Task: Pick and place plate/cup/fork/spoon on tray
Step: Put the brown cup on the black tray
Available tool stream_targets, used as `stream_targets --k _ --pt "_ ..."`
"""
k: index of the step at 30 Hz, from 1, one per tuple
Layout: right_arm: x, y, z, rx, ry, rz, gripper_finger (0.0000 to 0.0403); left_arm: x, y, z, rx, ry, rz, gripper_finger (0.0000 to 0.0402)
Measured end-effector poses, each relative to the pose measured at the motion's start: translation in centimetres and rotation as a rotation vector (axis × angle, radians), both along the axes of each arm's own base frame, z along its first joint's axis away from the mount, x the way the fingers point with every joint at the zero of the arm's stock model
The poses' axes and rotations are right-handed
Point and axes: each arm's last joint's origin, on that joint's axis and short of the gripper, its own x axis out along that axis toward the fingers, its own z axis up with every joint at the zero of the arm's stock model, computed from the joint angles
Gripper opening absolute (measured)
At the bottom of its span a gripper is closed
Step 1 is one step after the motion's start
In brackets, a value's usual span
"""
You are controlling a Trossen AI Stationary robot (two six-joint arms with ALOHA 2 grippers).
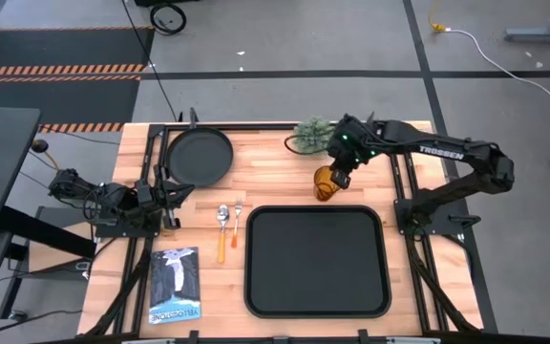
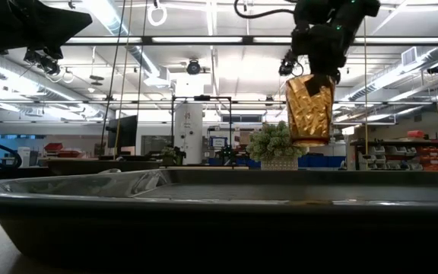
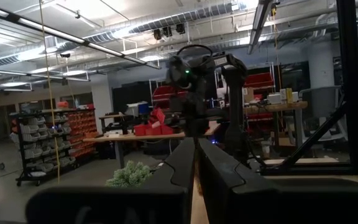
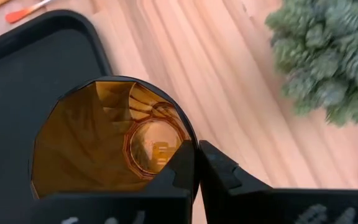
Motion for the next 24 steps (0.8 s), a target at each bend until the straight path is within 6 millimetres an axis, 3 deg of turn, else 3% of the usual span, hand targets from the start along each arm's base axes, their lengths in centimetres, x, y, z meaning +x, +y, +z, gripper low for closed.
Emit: stream_targets --k 9,24 --pt "-1.4 2.9 0.1 0.009 0.008 -0.044 0.0014 0.0 0.0 0.0 -0.001 0.0 0.0 0.0027" --pt "-4.6 7.3 -2.2 0.084 0.049 -0.155 0.0014 0.0 0.0 0.0 -0.001 0.0 0.0 0.0027"
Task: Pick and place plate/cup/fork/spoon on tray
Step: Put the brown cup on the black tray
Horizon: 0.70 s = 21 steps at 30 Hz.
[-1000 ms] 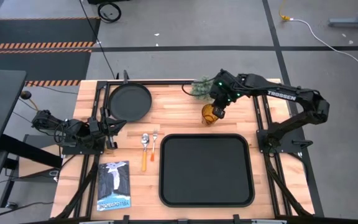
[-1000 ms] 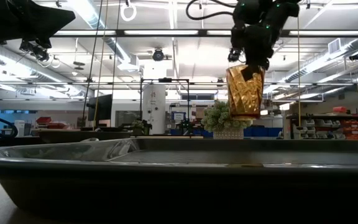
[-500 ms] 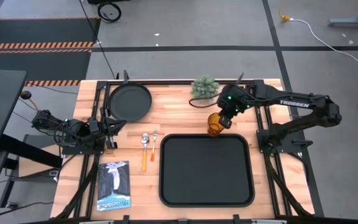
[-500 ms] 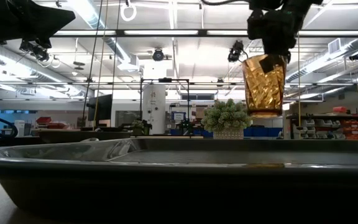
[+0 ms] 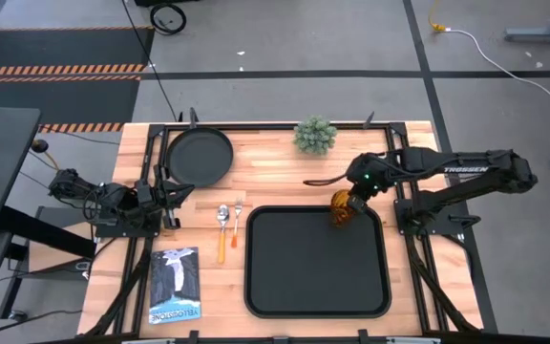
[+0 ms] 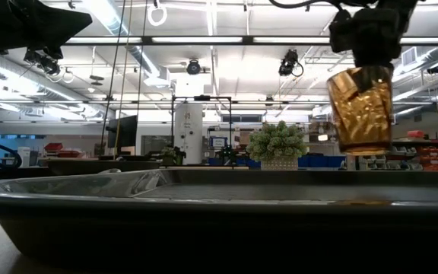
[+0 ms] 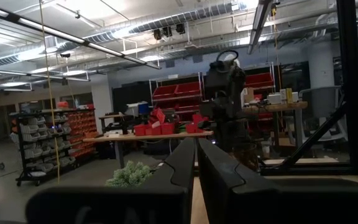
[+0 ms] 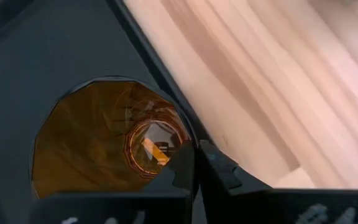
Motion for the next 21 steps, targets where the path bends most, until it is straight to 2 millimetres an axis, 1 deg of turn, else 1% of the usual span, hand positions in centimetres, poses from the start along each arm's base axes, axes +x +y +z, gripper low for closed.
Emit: stream_targets --k 6,13,16,21 --pt "-1.8 1.1 -0.6 0.002 -0.008 -0.06 0.0014 0.0 0.0 0.0 0.0 0.0 0.0 0.0027" --pt "-3.5 2.0 -2.1 0.046 0.005 -0.111 0.0014 0.0 0.0 0.0 0.0 0.0 0.0 0.0027" --pt "-4.2 2.3 -2.5 0.053 0.03 -0.11 0.0014 0.0 0.0 0.0 -0.003 -0.001 -0.001 0.0027" --pt "-5.2 2.7 -2.3 0.019 0.041 -0.061 0.0014 0.0 0.0 0.0 -0.008 -0.002 -0.003 0.0027"
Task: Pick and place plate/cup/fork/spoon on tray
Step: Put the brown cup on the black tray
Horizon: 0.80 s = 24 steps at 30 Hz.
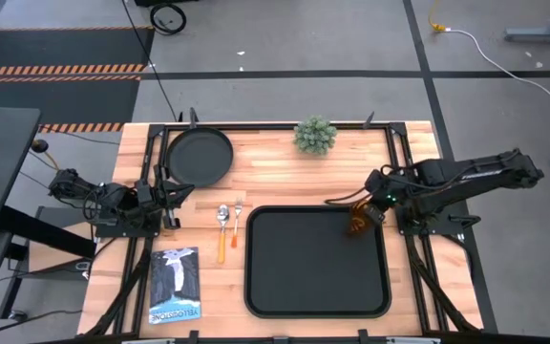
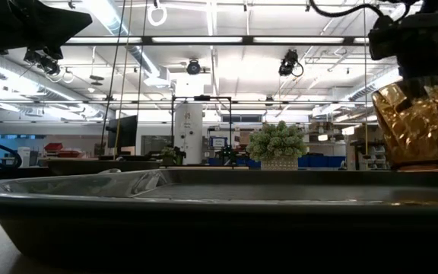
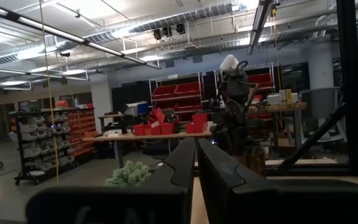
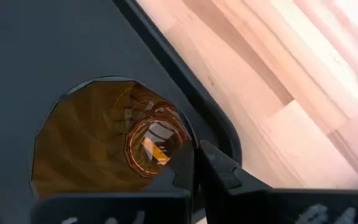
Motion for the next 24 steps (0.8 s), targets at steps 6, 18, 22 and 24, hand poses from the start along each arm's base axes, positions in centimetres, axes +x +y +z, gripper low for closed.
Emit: stream_targets --k 6,18,22,24 --pt "-0.6 0.4 0.1 -0.024 0.014 0.09 0.0014 0.0 0.0 0.0 -0.009 -0.003 -0.003 0.0027" --pt "-0.6 0.7 -0.7 -0.092 0.027 0.136 0.0014 0.0 0.0 0.0 -0.016 -0.005 -0.006 0.0027" --pt "-0.6 0.8 -2.0 -0.083 0.04 0.128 0.0014 0.0 0.0 0.0 -0.016 -0.005 -0.006 0.0027" --pt "-0.5 0.8 -2.1 -0.079 0.031 0.118 0.0014 0.0 0.0 0.0 -0.016 -0.005 -0.006 0.0027"
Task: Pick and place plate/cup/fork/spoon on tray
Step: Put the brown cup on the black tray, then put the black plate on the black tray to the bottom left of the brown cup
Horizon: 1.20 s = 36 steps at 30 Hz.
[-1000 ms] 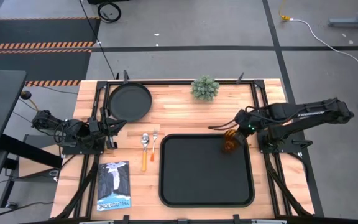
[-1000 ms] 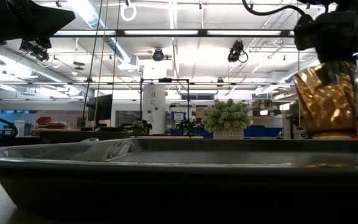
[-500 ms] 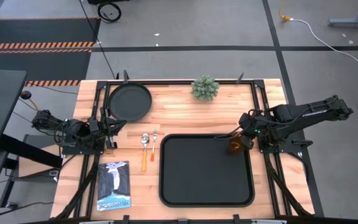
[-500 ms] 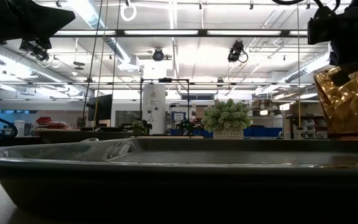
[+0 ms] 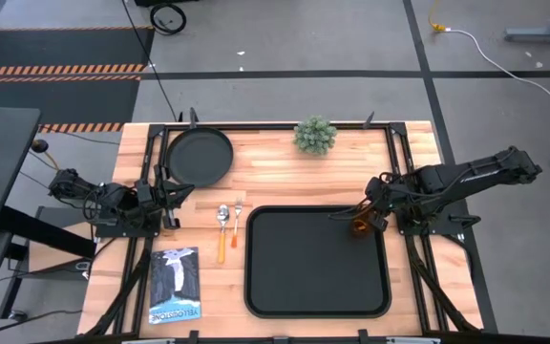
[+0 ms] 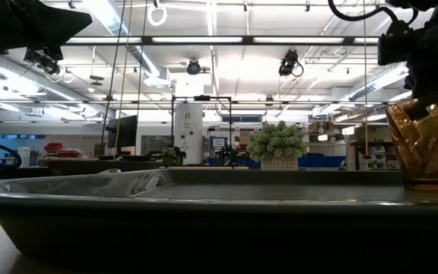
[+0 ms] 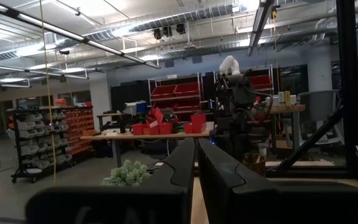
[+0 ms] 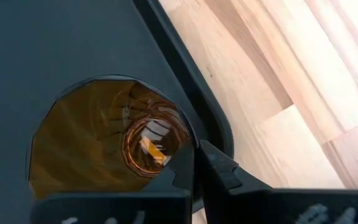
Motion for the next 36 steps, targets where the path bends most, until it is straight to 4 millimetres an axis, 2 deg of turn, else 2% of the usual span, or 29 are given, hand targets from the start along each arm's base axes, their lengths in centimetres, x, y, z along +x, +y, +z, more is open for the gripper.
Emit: stream_targets --k 7,15,22,31,36 --pt "-0.1 0.0 -0.1 0.013 -0.003 -0.024 0.0022 0.0 0.0 0.0 0.0 0.0 0.0 0.0027" --pt "-0.7 -0.1 0.0 0.036 0.063 -0.026 0.0081 0.0 0.0 0.0 0.0 0.0 0.0 0.0027" --pt "-0.3 -0.3 2.6 0.048 -0.018 -0.039 0.0113 0.0 0.0 0.0 0.0 0.0 0.0 0.0027" --pt "0.3 -0.4 5.9 0.012 -0.159 -0.064 0.0116 0.0 0.0 0.0 -0.005 -0.001 -0.003 0.0027" --pt "1.8 -0.6 6.3 -0.08 -0.243 -0.078 0.0116 0.2 -0.1 -0.4 -0.007 0.039 -0.01 0.0027"
